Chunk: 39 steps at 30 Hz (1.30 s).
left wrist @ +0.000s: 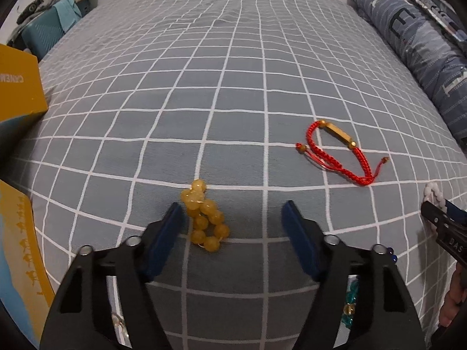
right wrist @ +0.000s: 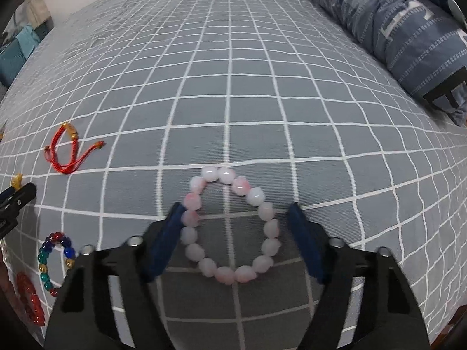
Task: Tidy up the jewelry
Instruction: 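Grasp the yellow amber beads with the left tool while the right tool grasps the pink-white bracelet, then carry the amber beads and pink-white bracelet with both tools over the white box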
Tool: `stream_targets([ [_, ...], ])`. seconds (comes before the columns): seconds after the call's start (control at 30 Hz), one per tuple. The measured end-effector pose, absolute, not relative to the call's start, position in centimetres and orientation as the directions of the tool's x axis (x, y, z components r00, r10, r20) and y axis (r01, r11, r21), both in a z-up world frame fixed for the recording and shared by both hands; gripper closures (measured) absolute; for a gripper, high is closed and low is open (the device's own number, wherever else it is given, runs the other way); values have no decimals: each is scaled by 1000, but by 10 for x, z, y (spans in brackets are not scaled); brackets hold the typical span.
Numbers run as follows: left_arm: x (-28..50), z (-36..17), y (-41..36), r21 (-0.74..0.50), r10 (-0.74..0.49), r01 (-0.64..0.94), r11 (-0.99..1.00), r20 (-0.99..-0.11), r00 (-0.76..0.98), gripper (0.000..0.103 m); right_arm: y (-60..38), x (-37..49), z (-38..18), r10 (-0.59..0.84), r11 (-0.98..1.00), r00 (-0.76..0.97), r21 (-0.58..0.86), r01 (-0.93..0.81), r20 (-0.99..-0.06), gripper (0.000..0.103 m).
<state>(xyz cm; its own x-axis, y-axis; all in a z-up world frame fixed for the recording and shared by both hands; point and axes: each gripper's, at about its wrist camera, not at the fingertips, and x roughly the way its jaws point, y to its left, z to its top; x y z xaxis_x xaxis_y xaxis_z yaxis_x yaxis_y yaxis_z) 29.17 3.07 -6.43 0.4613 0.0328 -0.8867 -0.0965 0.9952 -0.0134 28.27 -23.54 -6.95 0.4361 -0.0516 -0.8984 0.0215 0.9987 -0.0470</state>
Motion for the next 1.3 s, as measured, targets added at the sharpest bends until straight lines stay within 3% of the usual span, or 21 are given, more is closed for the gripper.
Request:
stream_targets([
  [0.13,286,-64,28,-8,35,-90,996,-887,460,60,-234,282,-68,-57,998,441,-53,20,-896,71],
  [0.17,285,-63,27,-12,30,-89,996,-888,459,68,-233,282,-68,-57,998,442,-53,22,-895,75],
  [0.2,283,-63,24,-17,25,-89,996,-889,458,82,-233,282,-68,-61,998,442,-56,26,-895,82],
  [0.27,279,-60,27,-31,16,-93,995,-884,466,94,-235,281,-68,-54,999,444,-47,28,-894,83],
  [1.3,238,-5,24,-30,14,-65,997,-808,590,94,-242,240,-13,-34,999,559,-7,51,-829,84],
])
